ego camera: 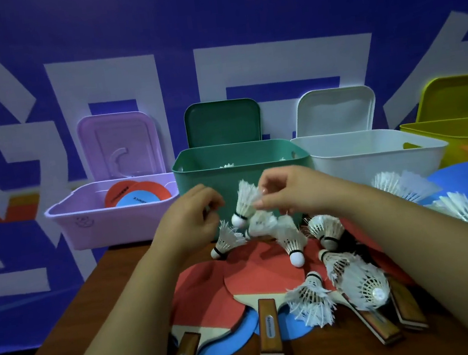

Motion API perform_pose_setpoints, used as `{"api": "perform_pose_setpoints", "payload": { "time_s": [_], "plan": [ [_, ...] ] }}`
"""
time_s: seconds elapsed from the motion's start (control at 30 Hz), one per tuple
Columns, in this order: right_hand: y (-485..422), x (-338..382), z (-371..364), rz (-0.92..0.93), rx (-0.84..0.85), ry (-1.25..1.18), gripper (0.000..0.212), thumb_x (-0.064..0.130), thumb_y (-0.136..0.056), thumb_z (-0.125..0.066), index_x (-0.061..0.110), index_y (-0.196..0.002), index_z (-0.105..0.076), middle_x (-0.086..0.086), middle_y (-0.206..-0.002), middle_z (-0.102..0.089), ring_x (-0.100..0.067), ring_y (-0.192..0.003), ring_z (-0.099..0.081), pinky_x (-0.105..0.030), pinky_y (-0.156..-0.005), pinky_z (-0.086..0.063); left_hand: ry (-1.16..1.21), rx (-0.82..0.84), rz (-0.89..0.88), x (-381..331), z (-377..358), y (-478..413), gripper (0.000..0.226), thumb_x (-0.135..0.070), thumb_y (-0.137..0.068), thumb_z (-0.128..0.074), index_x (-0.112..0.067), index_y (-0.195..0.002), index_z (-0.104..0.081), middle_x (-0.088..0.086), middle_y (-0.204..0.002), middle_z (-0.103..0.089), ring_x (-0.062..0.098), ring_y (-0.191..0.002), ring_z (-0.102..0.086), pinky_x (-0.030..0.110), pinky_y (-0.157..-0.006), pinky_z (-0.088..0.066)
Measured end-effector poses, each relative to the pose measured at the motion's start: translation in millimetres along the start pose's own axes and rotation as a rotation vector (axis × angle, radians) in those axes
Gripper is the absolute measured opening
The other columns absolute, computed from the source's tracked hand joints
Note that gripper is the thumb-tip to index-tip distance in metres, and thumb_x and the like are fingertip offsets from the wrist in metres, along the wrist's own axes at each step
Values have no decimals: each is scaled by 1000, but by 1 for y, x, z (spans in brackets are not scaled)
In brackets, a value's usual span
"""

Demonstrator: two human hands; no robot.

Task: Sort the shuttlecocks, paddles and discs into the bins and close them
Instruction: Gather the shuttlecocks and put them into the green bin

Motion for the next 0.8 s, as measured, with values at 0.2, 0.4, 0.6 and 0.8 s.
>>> {"api": "perform_pose_setpoints", "payload": {
  "time_s": [0.2,0.4,0.6,0.8],
  "plan": [
    [-8,5,53,61,-588,-265,20,25,-90,-81,13,-89,-64,-3,-74,-65,-20,-63,-58,-41,-64,-54,-50,344,77,10,-31,11,40,-39,-80,-59,-40,-119,-65,-18,-109,-49,3,-82,-56,36,-81,-55],
    [-29,-14,75,-95,-709,105,21,33,-97,-65,23,-114,-73,3,-111,-73,-23,-103,-68,-29,-83,-48,-76,365,80,16,-36,17,31,-48,-81,-64,-42,-111,-69,-15,-104,-40,6,-78,-57,39,-76,-55],
    [-32,-27,62,-143,-588,234,24,23,-99,-57,27,-104,-80,-2,-126,-66,-21,-116,-61,-26,-92,-40,-71,357,39,14,-37,15,6,-36,-88,-70,-34,-93,-70,-14,-102,-42,6,-80,-56,42,-76,-55],
    [-15,-17,45,-126,-502,225,22,23,-96,-58,25,-96,-79,7,-102,-74,-14,-95,-65,-25,-81,-44,51,173,47,0,-17,8,4,-25,-87,-68,-29,-86,-67,-13,-96,-50,7,-79,-57,34,-71,-52]
  ]
}}
Point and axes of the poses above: each hand's wrist, its own y-axis away from the middle knuckle, its own z-axis out of the back of the hand, x = y × z, the point moved 5 cm from there along -y, towards the middle knuckle
